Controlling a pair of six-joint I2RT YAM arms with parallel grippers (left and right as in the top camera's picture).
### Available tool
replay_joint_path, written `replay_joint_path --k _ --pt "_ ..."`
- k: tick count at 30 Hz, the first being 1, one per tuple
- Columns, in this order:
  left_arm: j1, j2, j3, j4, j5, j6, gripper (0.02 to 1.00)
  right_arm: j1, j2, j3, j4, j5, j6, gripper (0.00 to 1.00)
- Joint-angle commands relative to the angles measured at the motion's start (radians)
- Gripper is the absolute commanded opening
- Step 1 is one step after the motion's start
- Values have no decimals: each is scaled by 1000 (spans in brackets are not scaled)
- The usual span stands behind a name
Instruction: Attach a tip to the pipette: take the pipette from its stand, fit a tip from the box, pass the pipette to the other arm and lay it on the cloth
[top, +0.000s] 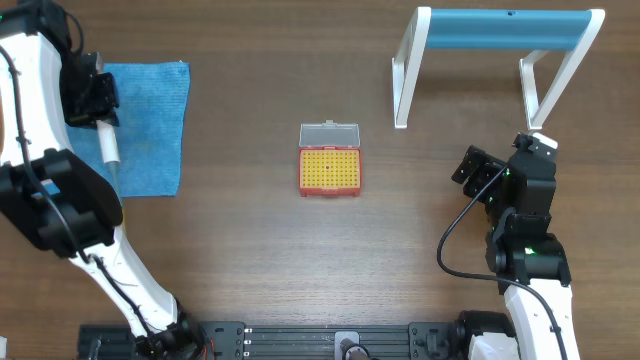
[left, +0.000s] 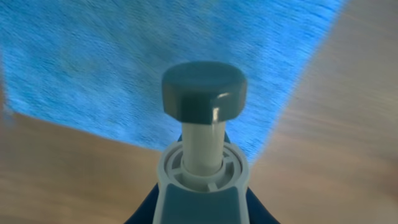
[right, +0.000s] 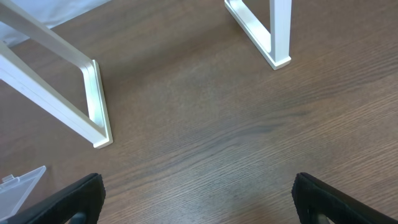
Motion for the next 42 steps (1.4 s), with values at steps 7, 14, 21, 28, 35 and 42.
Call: replay_joint_path --k 7,14,21,28,35,42 --pt "-1 89 40 336 -184 307 25 -4 -5 21 4 16 -14 974" --pt "6 172 40 412 -42 369 25 -4 -5 21 4 16 -14 974" --pt "6 246 40 420 -15 327 25 -4 -5 21 4 17 -14 974" --pt "25 253 40 423 -14 314 25 -4 -5 21 4 17 -14 974" --pt "77 261 40 406 14 286 27 -4 -5 21 4 17 -14 974" --pt "75 261 40 406 31 287 25 -4 -5 21 4 16 -14 974"
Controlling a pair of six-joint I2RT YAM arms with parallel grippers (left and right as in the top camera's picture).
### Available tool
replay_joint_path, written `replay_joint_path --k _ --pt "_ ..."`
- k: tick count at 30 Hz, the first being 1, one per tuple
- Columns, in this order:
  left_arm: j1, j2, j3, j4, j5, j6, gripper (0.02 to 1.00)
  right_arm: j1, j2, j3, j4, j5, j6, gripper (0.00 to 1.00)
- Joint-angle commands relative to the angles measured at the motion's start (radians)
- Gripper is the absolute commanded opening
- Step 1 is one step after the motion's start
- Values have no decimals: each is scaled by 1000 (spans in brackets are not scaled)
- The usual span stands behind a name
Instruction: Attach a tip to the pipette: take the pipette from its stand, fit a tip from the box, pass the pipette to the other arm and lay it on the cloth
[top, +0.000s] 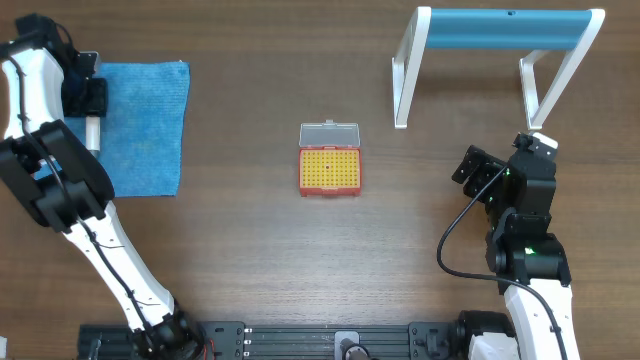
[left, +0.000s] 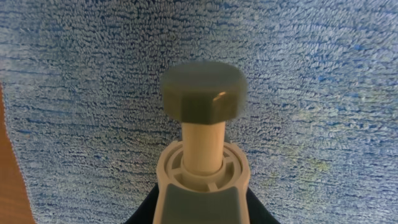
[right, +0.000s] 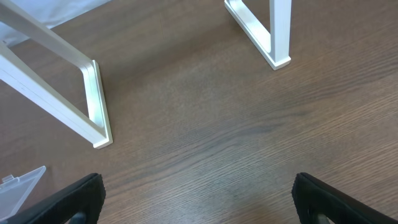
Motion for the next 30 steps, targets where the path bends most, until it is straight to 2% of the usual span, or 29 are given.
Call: replay_joint_path --k 1,4,30 --pt "-14 10 16 -2 38 -12 25 -4 -5 21 4 17 -14 974" --pt "-19 10 16 -6 66 -5 25 -4 -5 21 4 17 -14 974" --pt "-20 32 16 -53 74 -25 25 -4 -5 21 4 16 -14 972"
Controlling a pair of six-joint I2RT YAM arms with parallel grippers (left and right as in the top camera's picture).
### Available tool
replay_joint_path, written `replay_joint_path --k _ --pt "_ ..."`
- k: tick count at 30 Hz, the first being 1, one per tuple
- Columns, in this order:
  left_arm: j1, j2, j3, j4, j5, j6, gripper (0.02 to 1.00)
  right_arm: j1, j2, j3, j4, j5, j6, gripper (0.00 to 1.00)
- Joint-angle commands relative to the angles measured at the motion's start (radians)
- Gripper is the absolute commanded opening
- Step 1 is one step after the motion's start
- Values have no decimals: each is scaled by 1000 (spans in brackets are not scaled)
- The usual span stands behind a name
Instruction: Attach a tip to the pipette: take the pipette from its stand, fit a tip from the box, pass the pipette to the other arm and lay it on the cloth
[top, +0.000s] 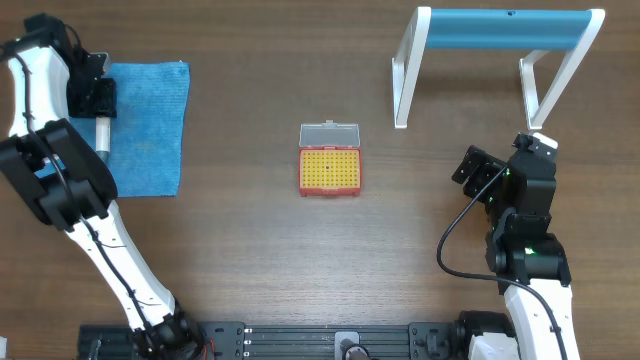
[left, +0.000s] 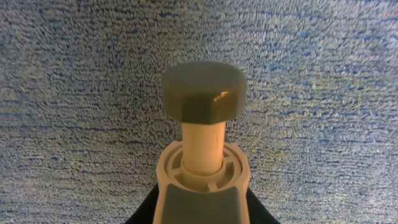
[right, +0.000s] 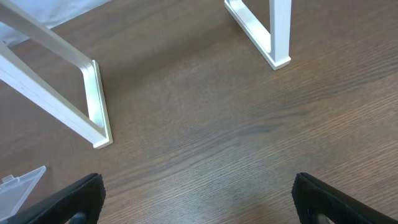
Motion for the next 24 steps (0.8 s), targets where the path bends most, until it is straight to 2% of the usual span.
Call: replay_joint_path --k 1,10,12,14,19,21,24 --pt "-2 32 16 -5 33 -24 25 -4 -5 21 4 16 -14 974" --pt "-2 33 16 10 32 -24 31 -4 -5 21 4 16 -14 974" --pt "-2 33 16 13 32 -24 80 -4 -5 21 4 17 -14 972" --pt "-2 33 16 17 32 -24 215 -4 -5 21 4 16 -14 974" --pt "-2 33 16 21 32 -24 308 -4 -5 21 4 16 -14 972" --pt "-2 33 16 21 32 -24 382 -4 -5 21 4 17 -14 974" --pt "-2 33 16 18 33 -24 382 -4 -5 21 4 16 -14 974"
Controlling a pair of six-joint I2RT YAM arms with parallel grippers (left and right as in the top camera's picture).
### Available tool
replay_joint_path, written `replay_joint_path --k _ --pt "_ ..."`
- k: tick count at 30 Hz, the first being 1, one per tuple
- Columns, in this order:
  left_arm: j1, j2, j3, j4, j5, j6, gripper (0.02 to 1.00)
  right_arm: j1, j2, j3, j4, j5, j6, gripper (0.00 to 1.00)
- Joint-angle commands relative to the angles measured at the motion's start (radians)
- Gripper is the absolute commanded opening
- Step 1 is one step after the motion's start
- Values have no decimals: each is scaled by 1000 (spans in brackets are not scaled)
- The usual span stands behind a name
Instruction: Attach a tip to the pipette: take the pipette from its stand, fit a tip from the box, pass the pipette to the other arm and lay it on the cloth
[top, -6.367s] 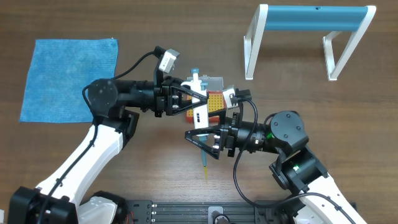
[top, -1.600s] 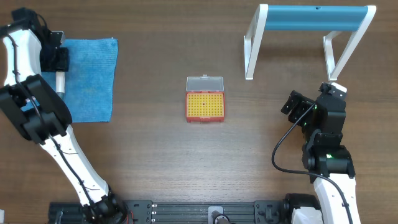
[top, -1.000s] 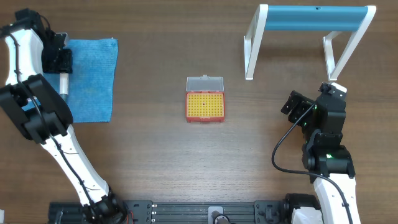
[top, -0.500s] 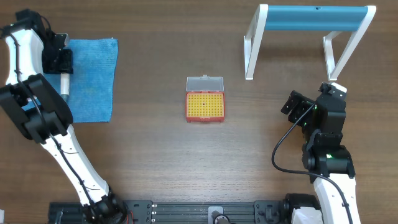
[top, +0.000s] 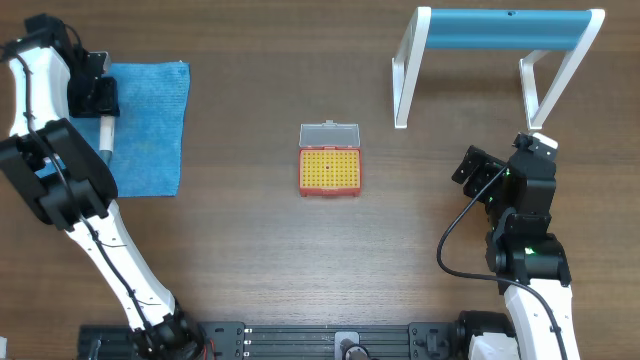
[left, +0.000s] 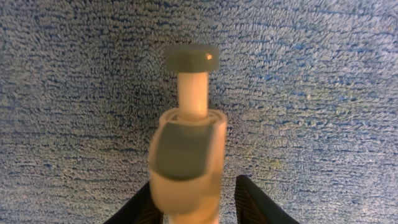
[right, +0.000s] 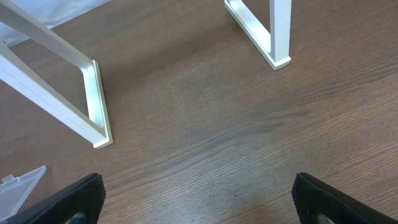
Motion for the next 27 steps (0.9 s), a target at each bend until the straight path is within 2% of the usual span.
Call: replay_joint_path --k 1,2,3,4,9,12,18,21,27 --pt "-3 29 16 -5 15 -6 384 -4 -5 21 4 16 -14 974" --pt "-3 29 16 -12 15 -6 481 -4 -5 21 4 17 -14 974" --pt "-4 27 16 -27 15 -6 687 -4 -5 21 4 17 -14 974" --pt "-6 21 18 -57 15 -6 844 -4 -5 21 4 16 -14 974" --pt "-17 -44 104 -203 15 -23 853 -4 -5 21 4 16 -14 974" --pt "-23 -116 227 -317 15 -89 855 -4 -5 21 4 16 -14 974" --pt "-82 -287 383 -533 -5 -100 855 -4 -5 21 4 16 -14 974" --pt "-133 -415 369 -560 6 -186 855 -4 -5 21 4 16 -14 974" --pt "-317 -748 268 -560 12 -205 855 -4 -5 21 4 17 -14 974"
